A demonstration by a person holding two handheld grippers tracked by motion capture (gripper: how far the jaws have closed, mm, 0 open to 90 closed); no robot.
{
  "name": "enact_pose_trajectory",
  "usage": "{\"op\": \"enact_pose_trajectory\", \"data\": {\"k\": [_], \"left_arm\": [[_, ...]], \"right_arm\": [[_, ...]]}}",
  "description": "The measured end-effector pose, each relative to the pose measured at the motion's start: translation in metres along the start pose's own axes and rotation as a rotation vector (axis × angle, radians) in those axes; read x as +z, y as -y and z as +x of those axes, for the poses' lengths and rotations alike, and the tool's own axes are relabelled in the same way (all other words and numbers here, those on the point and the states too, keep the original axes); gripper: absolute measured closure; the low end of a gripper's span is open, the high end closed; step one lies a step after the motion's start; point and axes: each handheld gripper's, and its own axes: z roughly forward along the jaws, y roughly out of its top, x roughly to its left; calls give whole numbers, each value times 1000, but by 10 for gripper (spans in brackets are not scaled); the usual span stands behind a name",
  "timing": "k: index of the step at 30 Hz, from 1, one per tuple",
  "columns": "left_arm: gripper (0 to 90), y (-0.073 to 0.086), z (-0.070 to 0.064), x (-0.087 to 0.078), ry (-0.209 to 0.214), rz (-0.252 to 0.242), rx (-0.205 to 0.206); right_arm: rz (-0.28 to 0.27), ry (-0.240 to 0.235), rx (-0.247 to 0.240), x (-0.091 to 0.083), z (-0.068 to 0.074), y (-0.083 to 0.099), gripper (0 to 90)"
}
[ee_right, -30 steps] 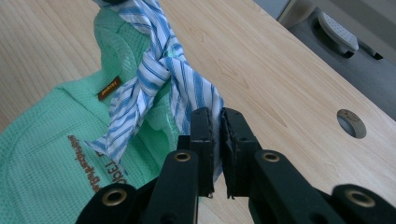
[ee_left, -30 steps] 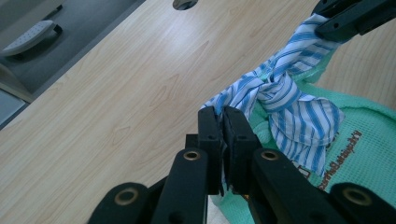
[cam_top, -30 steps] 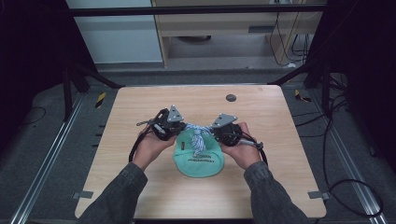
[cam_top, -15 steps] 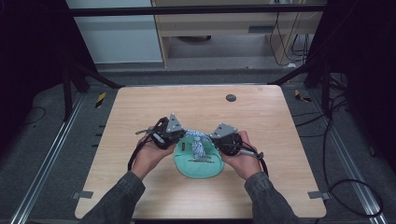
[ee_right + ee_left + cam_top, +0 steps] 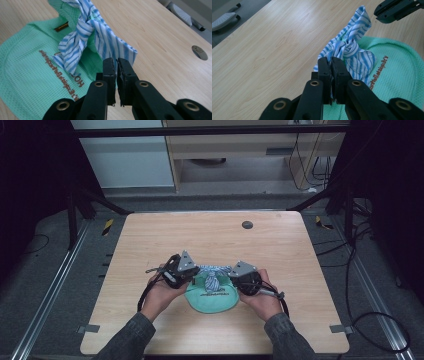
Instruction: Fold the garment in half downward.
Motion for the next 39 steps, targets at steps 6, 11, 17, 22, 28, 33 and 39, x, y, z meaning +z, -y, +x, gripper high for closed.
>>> {"op": "enact_pose_trajectory", "data": {"k": [6, 11, 17, 22, 28, 33, 39], "left_arm": [[870, -1, -1, 1, 6, -4, 7], [870, -1, -1, 0, 11, -5, 7], [870, -3, 1, -1, 14, -7, 9], [870, -5, 3, 0, 14, -13, 7], [870, -11, 14, 2, 10, -25, -21], [870, -21, 20, 3, -3, -45, -21], [868, -18, 9, -3, 3, -55, 17]], "right_arm": [[-2, -4, 6, -2, -4, 0, 836], [2, -12, 22, -1, -8, -2, 705], [37, -35, 27, 8, -18, -4, 515], [46, -75, 30, 18, -25, -10, 577], [52, -80, -4, 13, -24, -19, 844], [48, -41, -7, 7, -25, -25, 857], [36, -15, -36, -7, -17, -23, 857]]}}
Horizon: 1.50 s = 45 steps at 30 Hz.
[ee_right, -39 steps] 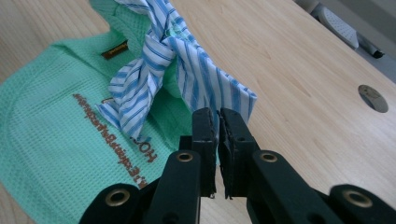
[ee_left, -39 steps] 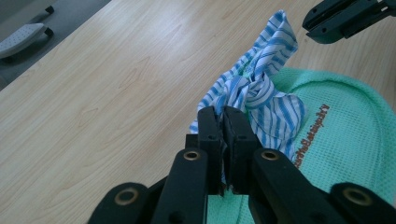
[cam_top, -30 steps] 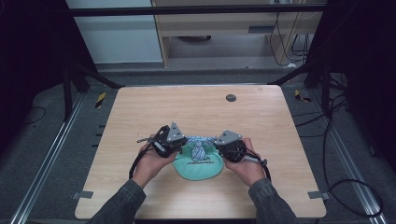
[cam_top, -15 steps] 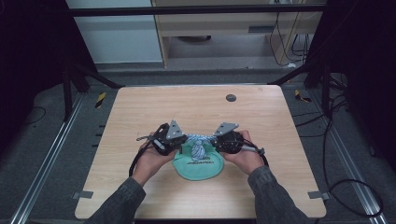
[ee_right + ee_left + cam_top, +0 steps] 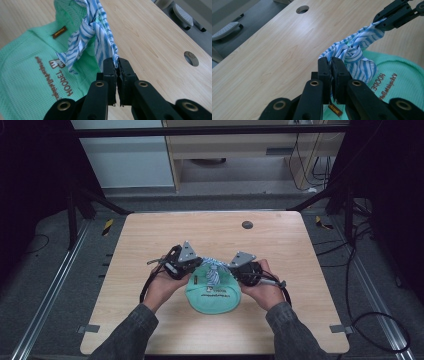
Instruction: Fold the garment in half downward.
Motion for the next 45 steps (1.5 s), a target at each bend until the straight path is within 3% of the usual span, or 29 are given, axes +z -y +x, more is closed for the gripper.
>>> {"op": "enact_pose_trajectory", "data": {"k": [9, 17, 31, 45], "left_arm": [[867, 26, -26, -4, 25, 16, 21], [869, 44, -39, -8, 54, 32, 15], [871, 70, -56, -6, 105, 65, -18], [882, 84, -61, 0, 137, 126, -6]], "right_arm": [[6, 11, -47, -6, 28, 20, 855], [0, -2, -59, -9, 47, 32, 852], [16, -43, -85, -9, 64, 42, 852], [45, -94, -120, -8, 72, 47, 871]]}}
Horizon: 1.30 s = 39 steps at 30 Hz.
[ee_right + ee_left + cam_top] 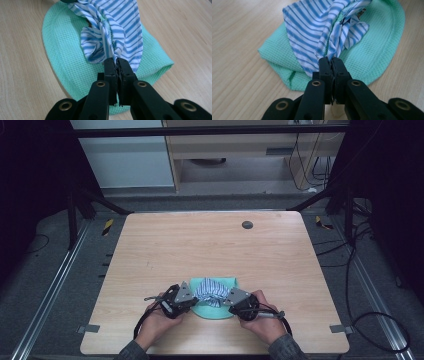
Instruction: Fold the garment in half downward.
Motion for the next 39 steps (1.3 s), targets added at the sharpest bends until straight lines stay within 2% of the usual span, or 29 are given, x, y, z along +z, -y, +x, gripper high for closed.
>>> {"op": "enact_pose_trajectory", "data": {"k": [2, 6, 8, 9, 12, 19, 20, 21, 22, 24, 25, 27, 29, 32, 35, 39], "left_arm": [[883, 2, 0, 0, 4, -8, -13], [885, 3, -1, 0, 14, 7, -9], [886, 4, -2, 0, 21, 5, -28], [886, 4, -3, -1, 12, 10, -14], [886, 4, -3, -1, 13, 14, -9], [878, 6, -7, -1, 12, -4, -36], [859, 7, -8, -3, 2, -20, -38], [807, 7, -9, -6, -10, -42, -58], [707, 7, -9, -9, -12, -59, -71], [627, 8, -10, -18, -4, -94, -91], [568, 8, -10, -21, -12, -106, -97], [472, 8, -8, -28, -16, -123, -104], [407, 9, -5, -34, -28, -139, -119], [347, 12, 1, -39, -47, -140, -134], [261, 18, 13, -39, -90, -108, -165], [182, 26, 32, -38, -128, -86, -220]], "right_arm": [[4, -7, -3, 0, 0, 1, 873], [17, -19, -8, 1, 1, 4, 875], [17, -24, -3, 1, 1, 5, 876], [21, -25, -4, 2, 1, 6, 877], [29, -34, -6, 3, 2, 9, 879], [51, -52, 0, 11, 3, 16, 864], [44, -46, 14, 10, 4, 17, 822], [33, -40, 27, 9, 3, 19, 781], [17, -44, 44, 7, 2, 20, 721], [3, -34, 65, 1, 1, 23, 613], [-3, -30, 88, -2, -1, 26, 560], [-7, -15, 115, -7, -4, 30, 494], [-12, -20, 137, -13, -9, 35, 448], [-19, 19, 168, -18, -16, 43, 352], [-14, 50, 230, -20, -25, 50, 265], [-11, 100, 314, -20, -39, 60, 210]]}}
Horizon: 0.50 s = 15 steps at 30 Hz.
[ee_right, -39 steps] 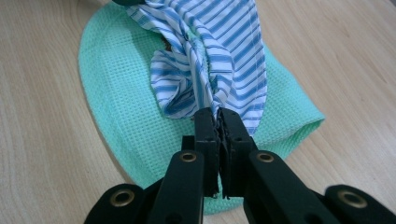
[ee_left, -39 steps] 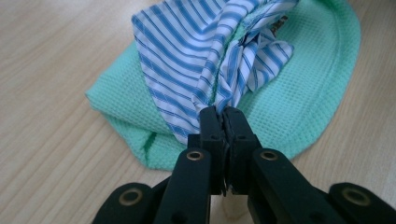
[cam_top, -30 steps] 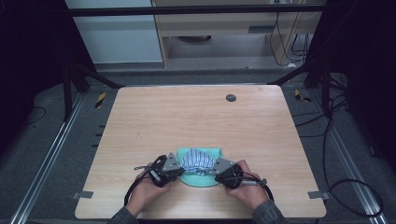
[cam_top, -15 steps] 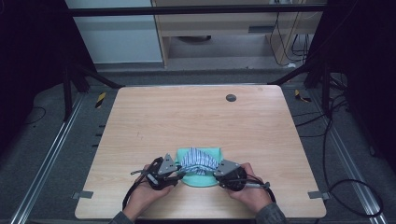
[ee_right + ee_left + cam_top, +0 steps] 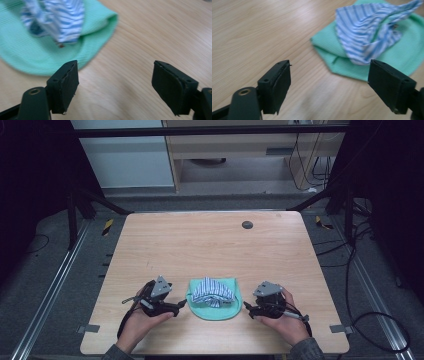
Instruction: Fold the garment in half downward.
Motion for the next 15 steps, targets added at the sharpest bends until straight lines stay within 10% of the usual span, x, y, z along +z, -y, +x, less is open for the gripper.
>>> {"op": "enact_pose_trajectory", "data": {"k": [15], "left_arm": [[93, 18, 60, 9, -116, 31, -142]], "right_arm": [[11, 148, 338, 12, -66, 27, 78]]}}
